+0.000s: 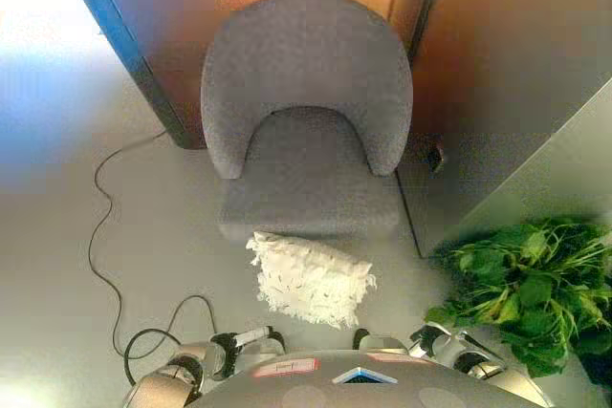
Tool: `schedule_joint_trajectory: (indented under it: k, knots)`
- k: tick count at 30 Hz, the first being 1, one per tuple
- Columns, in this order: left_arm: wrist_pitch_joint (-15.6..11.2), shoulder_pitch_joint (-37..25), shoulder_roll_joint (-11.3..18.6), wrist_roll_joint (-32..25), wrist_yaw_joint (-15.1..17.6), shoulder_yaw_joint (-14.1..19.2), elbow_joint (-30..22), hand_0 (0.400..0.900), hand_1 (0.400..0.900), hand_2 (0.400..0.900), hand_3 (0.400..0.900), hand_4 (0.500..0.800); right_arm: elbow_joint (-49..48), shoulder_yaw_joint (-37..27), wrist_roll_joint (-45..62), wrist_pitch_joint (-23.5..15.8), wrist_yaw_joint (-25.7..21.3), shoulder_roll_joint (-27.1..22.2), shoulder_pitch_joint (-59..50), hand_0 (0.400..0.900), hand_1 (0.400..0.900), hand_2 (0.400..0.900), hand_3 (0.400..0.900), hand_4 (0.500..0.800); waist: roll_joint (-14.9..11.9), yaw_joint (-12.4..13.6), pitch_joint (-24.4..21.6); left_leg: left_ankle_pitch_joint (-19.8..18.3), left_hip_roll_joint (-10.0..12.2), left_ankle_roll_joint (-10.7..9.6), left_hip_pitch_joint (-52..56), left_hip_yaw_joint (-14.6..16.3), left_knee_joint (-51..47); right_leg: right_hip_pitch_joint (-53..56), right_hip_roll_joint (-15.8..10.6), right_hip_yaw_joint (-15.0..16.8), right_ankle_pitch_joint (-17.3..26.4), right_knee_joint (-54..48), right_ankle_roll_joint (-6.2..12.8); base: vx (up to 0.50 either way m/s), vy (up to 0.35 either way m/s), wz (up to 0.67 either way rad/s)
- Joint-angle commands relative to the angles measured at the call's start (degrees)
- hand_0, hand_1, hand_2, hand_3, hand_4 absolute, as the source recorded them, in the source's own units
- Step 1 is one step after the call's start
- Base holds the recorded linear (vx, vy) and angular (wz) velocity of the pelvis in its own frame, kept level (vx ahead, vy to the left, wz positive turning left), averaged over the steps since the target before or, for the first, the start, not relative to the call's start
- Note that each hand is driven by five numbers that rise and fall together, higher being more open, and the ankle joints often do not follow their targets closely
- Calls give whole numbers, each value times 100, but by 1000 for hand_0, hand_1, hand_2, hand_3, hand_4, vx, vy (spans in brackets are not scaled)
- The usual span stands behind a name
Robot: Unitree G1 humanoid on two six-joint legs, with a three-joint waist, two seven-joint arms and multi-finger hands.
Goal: Pick up the pillow and put it on the sofa.
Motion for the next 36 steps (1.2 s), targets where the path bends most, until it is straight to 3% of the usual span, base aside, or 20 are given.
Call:
schedule_joint_trajectory:
  k: [1,11,24,33,36]
  knots:
    - [-27,-428,-84,-58,-180,-8,247,900,900,900,900,800,353,186,-1,-101,-67,54,-542,900,900,900,900,800,-178,20,321,-796,-81,65,307,-123,25,284,-81,-70,-580,173,286,0,0,0]
    - [-151,-369,-105,-63,-141,-19,223,900,900,900,900,800,332,161,112,-107,-125,65,-554,900,900,900,900,800,-195,73,355,-790,-77,69,300,-154,27,286,-83,-101,-590,195,286,0,0,0]
    - [-311,-414,-34,-209,-70,-94,146,900,900,900,900,800,-31,319,-120,-321,-948,-67,-765,900,900,900,900,800,-201,154,619,-734,-76,79,115,-211,73,125,-109,-142,-612,347,280,13,-23,4]
    - [-723,-951,29,-718,-33,-511,-113,900,900,900,900,800,-295,549,483,-161,-1449,-289,-1797,900,900,900,900,800,-6,332,1312,-434,-159,111,-874,-618,272,-810,-183,-153,-637,822,146,-87,-66,22]
    - [-906,-1258,94,-1122,29,-607,-162,900,900,900,900,800,-316,585,765,-26,-1666,-386,-2416,900,900,900,900,800,122,429,1688,-296,-234,89,-1405,-795,430,-1278,-194,-195,-633,1031,69,-143,-61,19]
